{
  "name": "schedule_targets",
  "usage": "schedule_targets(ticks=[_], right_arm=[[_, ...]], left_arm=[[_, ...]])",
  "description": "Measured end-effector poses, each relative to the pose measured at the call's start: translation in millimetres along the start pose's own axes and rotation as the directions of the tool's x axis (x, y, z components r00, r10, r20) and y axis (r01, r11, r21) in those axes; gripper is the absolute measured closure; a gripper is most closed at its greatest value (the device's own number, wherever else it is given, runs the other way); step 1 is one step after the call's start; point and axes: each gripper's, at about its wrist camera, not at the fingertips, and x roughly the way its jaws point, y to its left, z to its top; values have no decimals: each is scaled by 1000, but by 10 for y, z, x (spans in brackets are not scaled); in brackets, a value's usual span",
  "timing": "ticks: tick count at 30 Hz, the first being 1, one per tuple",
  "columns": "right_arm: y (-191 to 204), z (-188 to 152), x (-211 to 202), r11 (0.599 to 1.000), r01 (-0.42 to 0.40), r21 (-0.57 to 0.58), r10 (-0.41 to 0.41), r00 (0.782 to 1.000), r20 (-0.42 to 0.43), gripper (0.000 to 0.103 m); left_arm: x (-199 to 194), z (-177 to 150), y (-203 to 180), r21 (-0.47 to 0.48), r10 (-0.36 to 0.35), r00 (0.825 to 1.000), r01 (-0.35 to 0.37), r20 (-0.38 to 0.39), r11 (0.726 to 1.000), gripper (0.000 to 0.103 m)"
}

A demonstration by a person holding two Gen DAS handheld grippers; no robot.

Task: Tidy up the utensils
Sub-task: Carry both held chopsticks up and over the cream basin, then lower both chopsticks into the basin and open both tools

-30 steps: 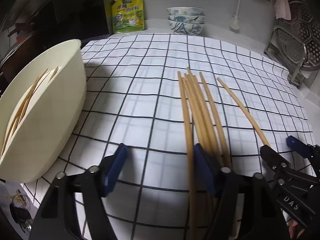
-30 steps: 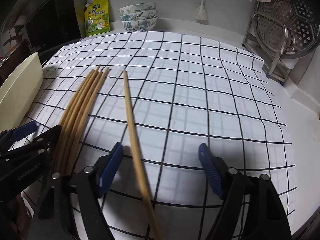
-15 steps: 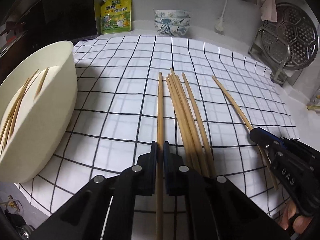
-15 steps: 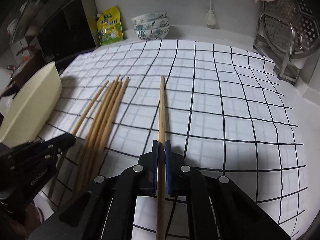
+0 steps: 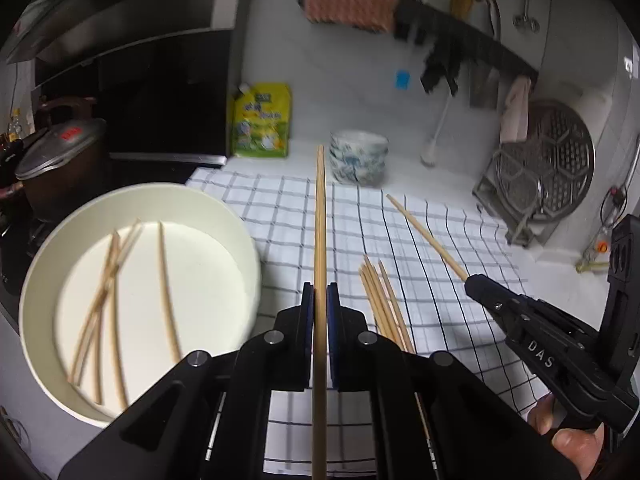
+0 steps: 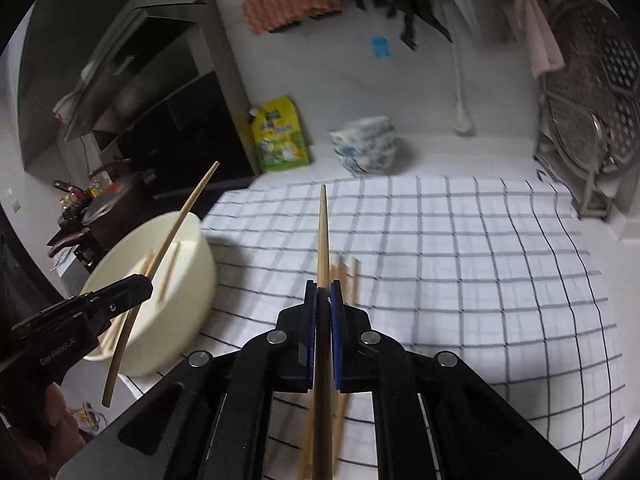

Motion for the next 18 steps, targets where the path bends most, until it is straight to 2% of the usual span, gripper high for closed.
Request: schedule_targets(ticks=[6,12,18], right_arm=[[715,204,238,992,-86,-88,85,996,-16,97],[1418,215,733,972,-181,-147,169,981,-94,97],[1925,153,1271,958,-219,-187,181,963,-201,97]], left_arm=[[-145,87,654,-43,85,996,-84,22,996,96],[5,-2,1358,-79,187,982,-190,-35,979,96],[192,-66,1765,-122,217,972,-227,-88,966,96]])
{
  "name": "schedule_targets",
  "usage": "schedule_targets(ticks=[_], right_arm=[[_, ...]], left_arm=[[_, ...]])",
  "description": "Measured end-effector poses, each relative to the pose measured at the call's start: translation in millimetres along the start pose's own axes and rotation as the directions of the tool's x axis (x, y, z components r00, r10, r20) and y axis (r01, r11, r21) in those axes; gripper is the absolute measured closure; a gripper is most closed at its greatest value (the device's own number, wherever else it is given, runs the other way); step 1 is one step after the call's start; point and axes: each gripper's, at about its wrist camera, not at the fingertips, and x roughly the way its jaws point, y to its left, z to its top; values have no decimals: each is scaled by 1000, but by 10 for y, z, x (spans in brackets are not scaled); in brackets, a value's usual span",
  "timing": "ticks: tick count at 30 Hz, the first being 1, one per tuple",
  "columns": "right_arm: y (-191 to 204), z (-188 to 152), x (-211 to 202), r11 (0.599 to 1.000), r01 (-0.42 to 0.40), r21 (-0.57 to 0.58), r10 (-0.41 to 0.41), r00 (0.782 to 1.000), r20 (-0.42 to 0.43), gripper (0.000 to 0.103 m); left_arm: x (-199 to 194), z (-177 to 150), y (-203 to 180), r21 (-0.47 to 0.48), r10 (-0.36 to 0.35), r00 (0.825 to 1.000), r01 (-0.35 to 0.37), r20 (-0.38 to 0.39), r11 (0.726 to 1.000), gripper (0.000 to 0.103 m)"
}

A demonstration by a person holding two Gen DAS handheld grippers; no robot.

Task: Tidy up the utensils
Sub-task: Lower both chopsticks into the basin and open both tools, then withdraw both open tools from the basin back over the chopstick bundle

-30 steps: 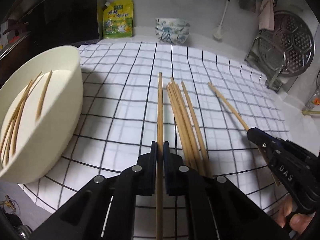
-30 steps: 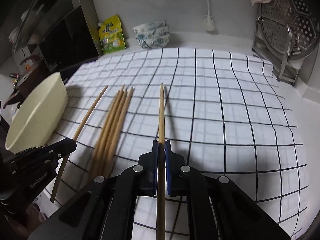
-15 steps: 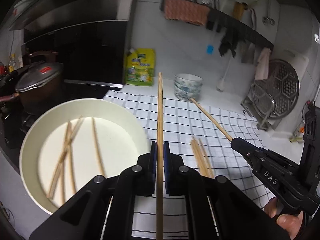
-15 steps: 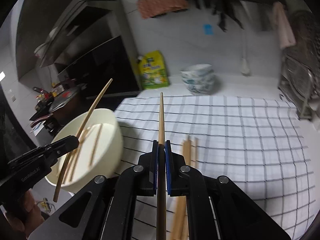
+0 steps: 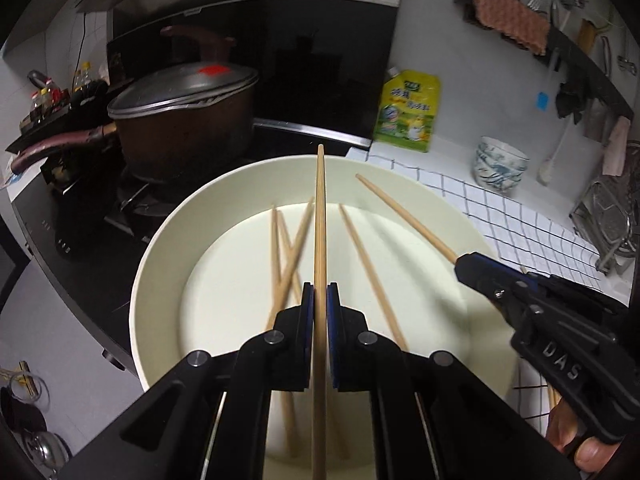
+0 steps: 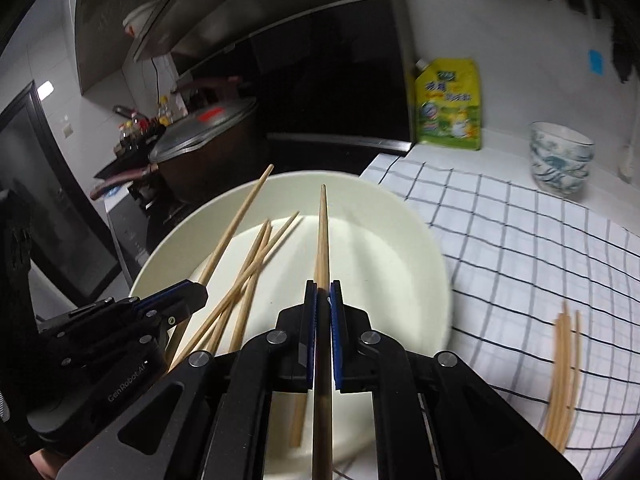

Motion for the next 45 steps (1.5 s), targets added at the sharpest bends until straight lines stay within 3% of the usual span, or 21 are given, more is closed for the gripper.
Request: schedule_targets(ticks=[8,11,12,14,16,29,37,45], right_arm=[[116,29,366,1000,4,-9,-5,998,-67,96],[89,8,316,1000,27,-16,-28,998,-51,86],[83,1,293,999,35,-22,-36,998,-46,86],[78,-11,248,998,51,-34,-52,998,-40,86],[61,-26,200,998,57,-32,-58,998,-35,86],[72,-164,-115,997,72,-14,-73,997,-8,78],[-30,-313,-394,995,101,6,-101,995,11,78],[-291,-489,-736,986,160,40,-162,986,36,70]], left_arm=[[256,-11,155,-22,17,998,-18,-61,1000,95],[253,-22,205,-30,34,998,-35,-57,999,73],[237,-22,222,-31,47,998,-49,-49,998,70],[185,-23,261,-41,64,997,-66,-34,997,52],[122,-28,298,-58,68,998,-69,-16,996,44],[-182,-146,262,-64,62,998,-60,26,996,34],[-321,-284,35,-36,31,999,-29,33,999,34],[-416,-398,-239,-19,-14,999,15,35,1000,28]])
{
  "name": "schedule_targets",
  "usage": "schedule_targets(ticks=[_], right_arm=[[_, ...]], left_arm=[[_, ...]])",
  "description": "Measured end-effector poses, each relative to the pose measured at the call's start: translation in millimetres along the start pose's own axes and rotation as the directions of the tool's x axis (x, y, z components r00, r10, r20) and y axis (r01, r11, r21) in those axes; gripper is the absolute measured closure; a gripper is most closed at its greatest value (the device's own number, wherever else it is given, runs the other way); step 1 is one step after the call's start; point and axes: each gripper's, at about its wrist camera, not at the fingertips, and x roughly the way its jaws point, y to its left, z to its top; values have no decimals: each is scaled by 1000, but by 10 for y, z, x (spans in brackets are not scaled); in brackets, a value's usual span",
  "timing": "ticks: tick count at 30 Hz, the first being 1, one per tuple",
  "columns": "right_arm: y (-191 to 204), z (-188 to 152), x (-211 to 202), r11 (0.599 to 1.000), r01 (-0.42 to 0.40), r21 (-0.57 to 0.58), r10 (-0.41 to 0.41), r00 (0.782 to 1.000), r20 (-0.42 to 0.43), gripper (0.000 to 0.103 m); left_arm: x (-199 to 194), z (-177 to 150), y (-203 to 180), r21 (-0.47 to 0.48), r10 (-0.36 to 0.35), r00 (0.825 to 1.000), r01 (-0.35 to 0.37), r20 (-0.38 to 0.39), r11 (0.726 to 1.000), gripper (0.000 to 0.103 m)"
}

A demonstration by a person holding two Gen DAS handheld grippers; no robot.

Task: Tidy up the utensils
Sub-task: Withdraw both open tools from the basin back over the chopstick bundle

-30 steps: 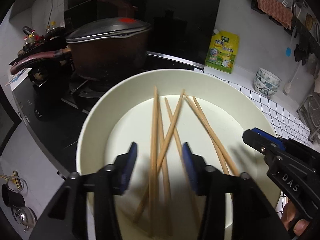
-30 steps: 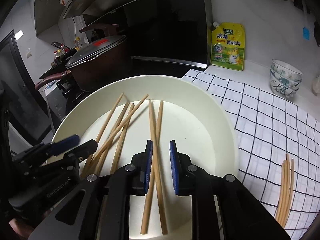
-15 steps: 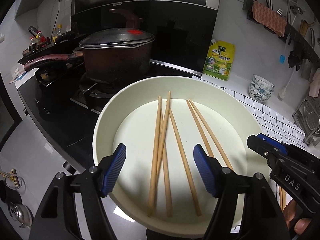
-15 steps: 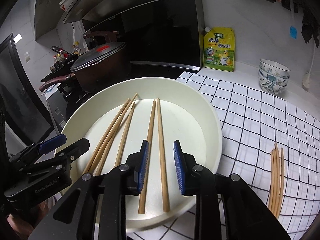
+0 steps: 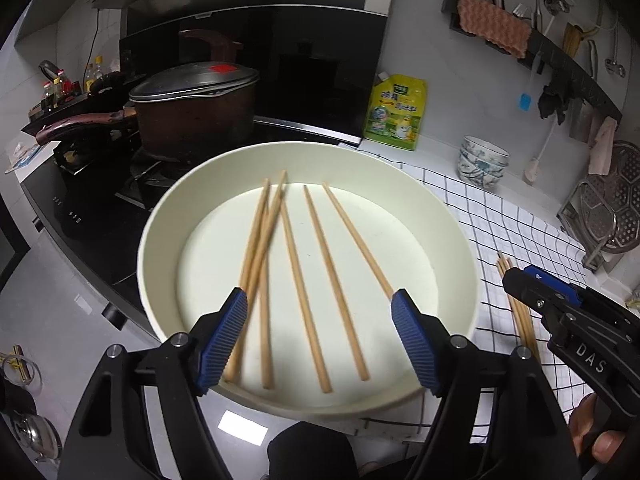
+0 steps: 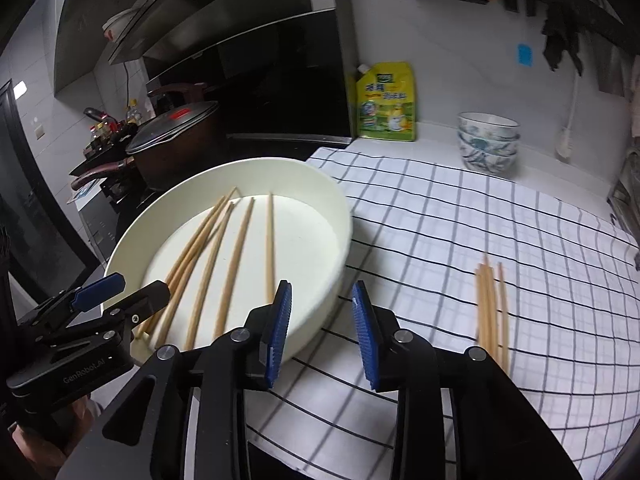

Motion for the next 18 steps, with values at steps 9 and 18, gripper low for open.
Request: schedule_targets(ticks=[9,18], right_arm=[[-499,-234,-294,995,83,50,-83,996,8,60],[-1088,-582,-377,976,186,116,-181,982,-49,57]], left_arm=[[0,-152,-402,35,-55,998,56,-31,998,26],[7,-306,-845,85,-104,994,108,-45,991,24]])
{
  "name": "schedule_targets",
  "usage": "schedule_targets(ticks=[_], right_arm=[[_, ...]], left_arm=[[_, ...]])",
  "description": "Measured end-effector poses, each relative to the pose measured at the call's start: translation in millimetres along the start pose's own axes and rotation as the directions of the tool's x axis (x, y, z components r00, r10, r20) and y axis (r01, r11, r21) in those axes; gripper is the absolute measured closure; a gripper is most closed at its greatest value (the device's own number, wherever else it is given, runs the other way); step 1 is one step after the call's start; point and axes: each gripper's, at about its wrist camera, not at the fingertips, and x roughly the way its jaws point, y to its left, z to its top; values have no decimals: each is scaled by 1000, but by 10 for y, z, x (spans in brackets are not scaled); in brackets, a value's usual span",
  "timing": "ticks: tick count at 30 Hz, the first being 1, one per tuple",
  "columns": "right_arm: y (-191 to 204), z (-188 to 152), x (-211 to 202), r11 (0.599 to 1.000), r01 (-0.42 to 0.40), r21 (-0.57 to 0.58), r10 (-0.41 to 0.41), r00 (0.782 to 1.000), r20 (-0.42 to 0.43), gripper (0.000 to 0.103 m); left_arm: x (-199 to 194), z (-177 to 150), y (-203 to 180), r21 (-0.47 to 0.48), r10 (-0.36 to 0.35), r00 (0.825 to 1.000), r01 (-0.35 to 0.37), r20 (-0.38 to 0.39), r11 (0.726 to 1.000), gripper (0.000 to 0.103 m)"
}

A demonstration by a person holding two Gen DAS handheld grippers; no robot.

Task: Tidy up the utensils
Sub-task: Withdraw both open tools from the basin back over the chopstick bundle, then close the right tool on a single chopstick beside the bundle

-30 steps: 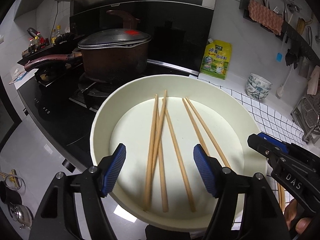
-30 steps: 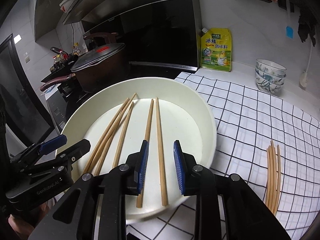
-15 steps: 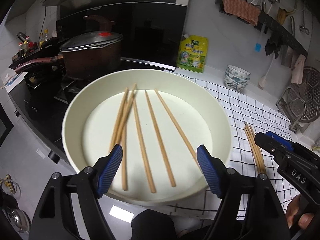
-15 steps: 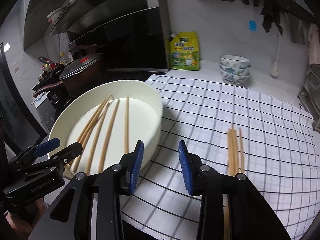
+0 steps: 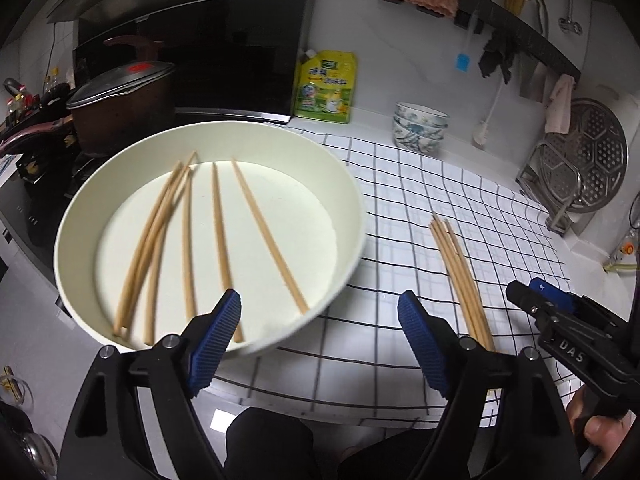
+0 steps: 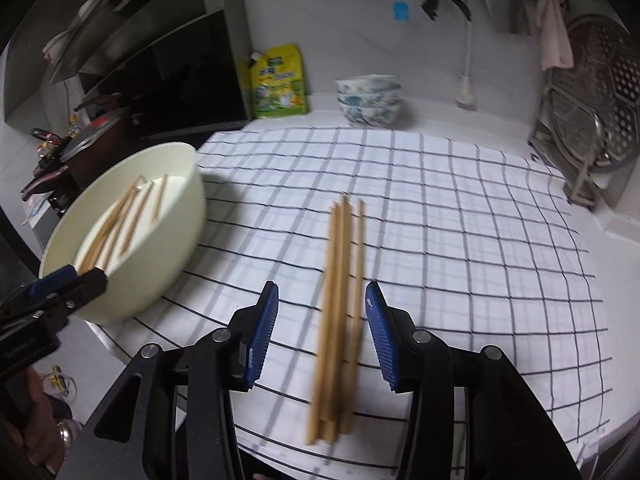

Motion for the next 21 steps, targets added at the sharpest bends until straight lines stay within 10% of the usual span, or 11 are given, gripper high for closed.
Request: schedule_targets(ticks=[21], right_arm=[[-345,-213,434,999,41,-26,-44,993,-112,56]], left_arm=[[29,-214,-692,114,-47,999,46,3,992,20]])
